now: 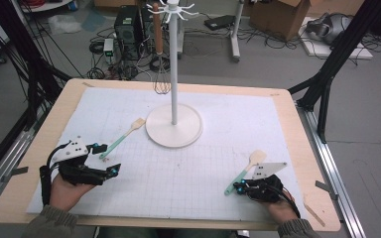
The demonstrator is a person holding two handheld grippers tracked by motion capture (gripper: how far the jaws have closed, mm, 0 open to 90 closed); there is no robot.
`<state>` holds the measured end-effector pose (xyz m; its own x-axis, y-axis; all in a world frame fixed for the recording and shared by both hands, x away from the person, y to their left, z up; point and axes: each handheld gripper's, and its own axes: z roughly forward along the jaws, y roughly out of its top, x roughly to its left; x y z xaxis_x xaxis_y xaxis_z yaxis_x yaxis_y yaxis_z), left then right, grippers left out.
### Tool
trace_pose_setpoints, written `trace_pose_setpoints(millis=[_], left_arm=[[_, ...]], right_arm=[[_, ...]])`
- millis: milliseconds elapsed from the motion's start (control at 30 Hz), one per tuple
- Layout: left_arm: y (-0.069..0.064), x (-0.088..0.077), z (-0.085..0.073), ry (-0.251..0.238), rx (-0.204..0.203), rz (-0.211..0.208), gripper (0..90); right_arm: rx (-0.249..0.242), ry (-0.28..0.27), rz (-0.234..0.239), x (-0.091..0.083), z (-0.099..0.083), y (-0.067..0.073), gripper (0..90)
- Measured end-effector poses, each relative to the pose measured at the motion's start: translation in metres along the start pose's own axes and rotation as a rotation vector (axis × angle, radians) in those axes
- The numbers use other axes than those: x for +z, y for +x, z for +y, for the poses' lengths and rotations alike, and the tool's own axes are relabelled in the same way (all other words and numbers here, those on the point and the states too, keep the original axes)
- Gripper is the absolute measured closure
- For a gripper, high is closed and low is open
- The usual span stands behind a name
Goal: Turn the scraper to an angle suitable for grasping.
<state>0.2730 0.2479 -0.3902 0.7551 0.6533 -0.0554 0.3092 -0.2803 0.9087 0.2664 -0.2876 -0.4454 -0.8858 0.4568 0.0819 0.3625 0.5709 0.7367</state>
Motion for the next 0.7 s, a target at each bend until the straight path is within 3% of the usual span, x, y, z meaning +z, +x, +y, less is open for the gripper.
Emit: trace_pose_setpoints(millis=[700], left_arm=[[0.001, 0.001, 0.0, 0.002, -0.003, -0.007, 14.5]], right_arm=[[0.024, 0.017, 0.014, 0.035, 0.036, -0.017, 89.4]])
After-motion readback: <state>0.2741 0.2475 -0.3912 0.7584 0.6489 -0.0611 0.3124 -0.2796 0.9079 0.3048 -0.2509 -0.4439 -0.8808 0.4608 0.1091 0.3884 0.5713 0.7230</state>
